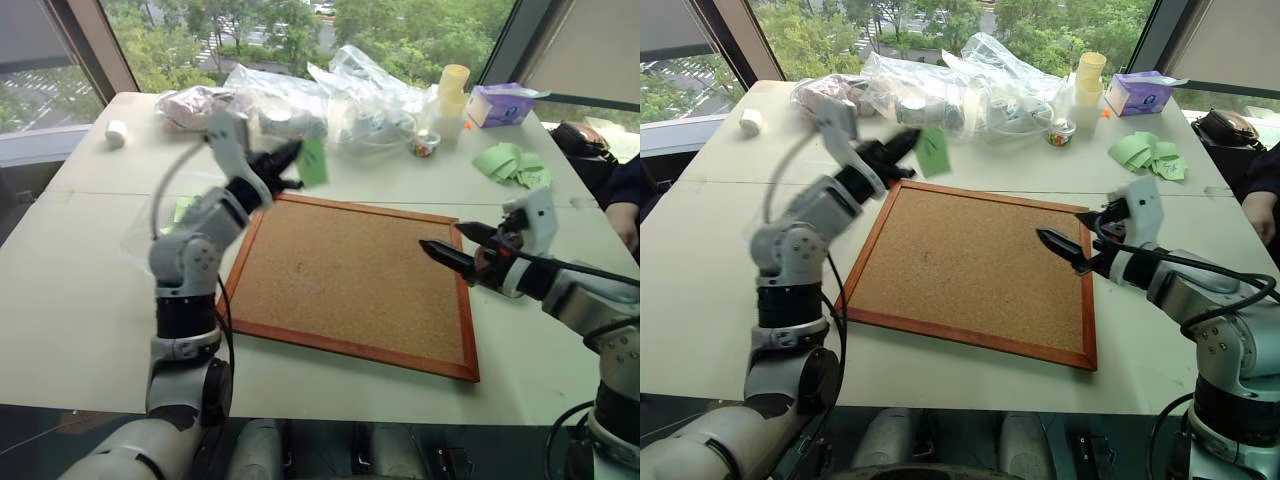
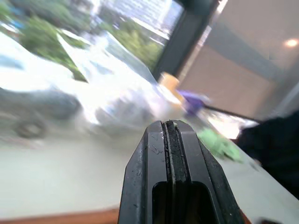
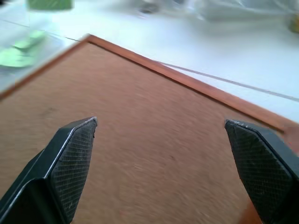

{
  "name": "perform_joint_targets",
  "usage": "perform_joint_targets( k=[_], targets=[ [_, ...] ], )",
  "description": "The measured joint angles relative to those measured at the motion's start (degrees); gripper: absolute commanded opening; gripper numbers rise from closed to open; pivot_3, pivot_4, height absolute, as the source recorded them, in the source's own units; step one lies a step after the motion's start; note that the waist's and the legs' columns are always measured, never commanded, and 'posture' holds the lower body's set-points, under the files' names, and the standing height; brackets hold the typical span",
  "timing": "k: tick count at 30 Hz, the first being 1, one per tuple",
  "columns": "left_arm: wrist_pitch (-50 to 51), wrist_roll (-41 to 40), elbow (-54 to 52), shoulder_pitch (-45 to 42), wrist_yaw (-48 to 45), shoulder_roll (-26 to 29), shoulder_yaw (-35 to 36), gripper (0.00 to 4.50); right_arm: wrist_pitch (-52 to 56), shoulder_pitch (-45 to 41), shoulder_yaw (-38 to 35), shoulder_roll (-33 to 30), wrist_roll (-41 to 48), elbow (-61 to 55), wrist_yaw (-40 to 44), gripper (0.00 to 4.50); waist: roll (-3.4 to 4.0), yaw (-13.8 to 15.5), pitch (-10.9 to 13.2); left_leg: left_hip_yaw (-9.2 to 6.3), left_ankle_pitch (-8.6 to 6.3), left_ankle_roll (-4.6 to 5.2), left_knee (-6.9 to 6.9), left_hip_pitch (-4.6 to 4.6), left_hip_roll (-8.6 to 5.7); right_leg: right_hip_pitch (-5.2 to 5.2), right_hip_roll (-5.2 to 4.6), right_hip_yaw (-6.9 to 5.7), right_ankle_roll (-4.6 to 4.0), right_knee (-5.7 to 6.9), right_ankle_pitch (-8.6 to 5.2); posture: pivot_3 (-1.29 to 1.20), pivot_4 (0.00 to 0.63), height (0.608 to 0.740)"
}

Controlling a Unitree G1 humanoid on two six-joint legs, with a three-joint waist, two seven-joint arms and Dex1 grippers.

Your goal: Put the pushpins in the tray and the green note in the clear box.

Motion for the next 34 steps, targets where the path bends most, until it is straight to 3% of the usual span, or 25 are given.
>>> perform_joint_targets(
  k=[6,8,12,18,26,34],
  targets=[
    [1.0,2.0,2.4,7.4,2.2,15.5,8.9,0.00,-3.0,-3.0,5.4,-2.2,-0.4,3.9,2.2,4.47,-0.02,-0.6,0.0,0.05,0.00,0.00,0.00,-0.02,0.03,-0.05,0.03,-0.01,-0.01,0.03,-0.01,0.00,0.150,0.740],
    [0.3,2.9,4.7,9.5,1.3,17.8,10.5,0.00,-4.2,-3.5,6.5,-2.5,-0.9,5.6,2.7,4.47,-0.07,0.1,0.0,0.11,0.00,0.00,0.04,-0.05,0.02,-0.01,0.02,-0.03,0.00,0.00,0.00,0.00,0.150,0.740],
    [-1.8,5.1,8.2,14.4,-4.4,20.6,7.3,1.46,-6.6,-4.8,8.6,-2.9,-1.6,7.4,3.8,4.50,-0.07,0.7,0.0,0.11,-0.02,0.04,0.06,-0.06,-0.05,0.06,-0.06,-0.04,0.00,-0.01,0.00,0.00,0.150,0.740],
    [0.0,3.0,9.5,16.9,-13.3,21.0,3.5,4.48,-8.4,-4.5,9.8,-3.6,-2.4,8.6,4.3,4.50,-0.13,0.3,0.1,0.15,-0.01,0.00,0.05,-0.06,0.00,0.00,0.00,-0.05,0.00,0.00,0.00,0.00,0.150,0.740],
    [8.1,-7.8,1.4,14.3,-24.0,24.3,2.6,4.48,-8.6,0.0,8.7,-4.9,-2.5,8.1,3.8,4.50,-0.13,0.4,0.1,0.17,-0.01,0.00,0.06,-0.06,0.03,0.02,0.00,-0.04,0.00,-0.01,0.00,0.00,0.150,0.740],
    [9.1,-10.5,-3.7,13.4,-37.5,26.6,-10.0,4.48,-7.9,6.8,4.6,-8.5,-0.7,5.2,5.0,4.50,-0.12,0.3,0.1,0.17,0.00,-0.01,0.05,-0.03,-0.01,0.02,0.03,-0.03,0.00,-0.01,-0.01,0.00,0.150,0.740]
  ],
)
